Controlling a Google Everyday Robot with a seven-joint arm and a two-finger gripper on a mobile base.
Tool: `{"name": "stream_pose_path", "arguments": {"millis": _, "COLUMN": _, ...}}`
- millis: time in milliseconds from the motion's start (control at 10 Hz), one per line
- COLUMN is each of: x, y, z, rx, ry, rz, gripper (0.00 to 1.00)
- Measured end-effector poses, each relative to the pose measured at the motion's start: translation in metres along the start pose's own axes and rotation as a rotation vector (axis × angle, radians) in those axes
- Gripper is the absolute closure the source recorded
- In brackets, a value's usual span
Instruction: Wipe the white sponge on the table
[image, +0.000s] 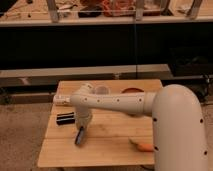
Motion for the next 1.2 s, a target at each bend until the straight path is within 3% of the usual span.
{"name": "stream_pose_path", "arguments": {"millis": 100, "x": 0.000, "y": 0.000, "z": 0.000, "rx": 0.000, "ry": 0.000, "rz": 0.000, "gripper": 0.57}}
{"name": "stream_pose_path", "arguments": {"millis": 300, "x": 0.000, "y": 0.000, "z": 0.000, "rx": 0.000, "ry": 0.000, "rz": 0.000, "gripper": 0.53}}
{"name": "stream_pose_path", "arguments": {"millis": 400, "x": 0.000, "y": 0.000, "z": 0.000, "rx": -0.001, "ry": 0.000, "rz": 0.000, "gripper": 0.58}}
{"name": "stream_pose_path", "arguments": {"millis": 800, "x": -0.001, "y": 0.007, "z": -0.001, "rx": -0.002, "ry": -0.002, "rz": 0.019, "gripper": 0.97}}
{"name": "stream_pose_path", "arguments": {"millis": 1000, "x": -0.008, "y": 0.034, "z": -0.006, "rx": -0.009, "ry": -0.019, "rz": 0.084, "gripper": 1.00}}
{"name": "stream_pose_path", "arguments": {"millis": 1200, "x": -0.011, "y": 0.085, "z": -0.016, "rx": -0.014, "ry": -0.038, "rz": 0.164, "gripper": 1.00}}
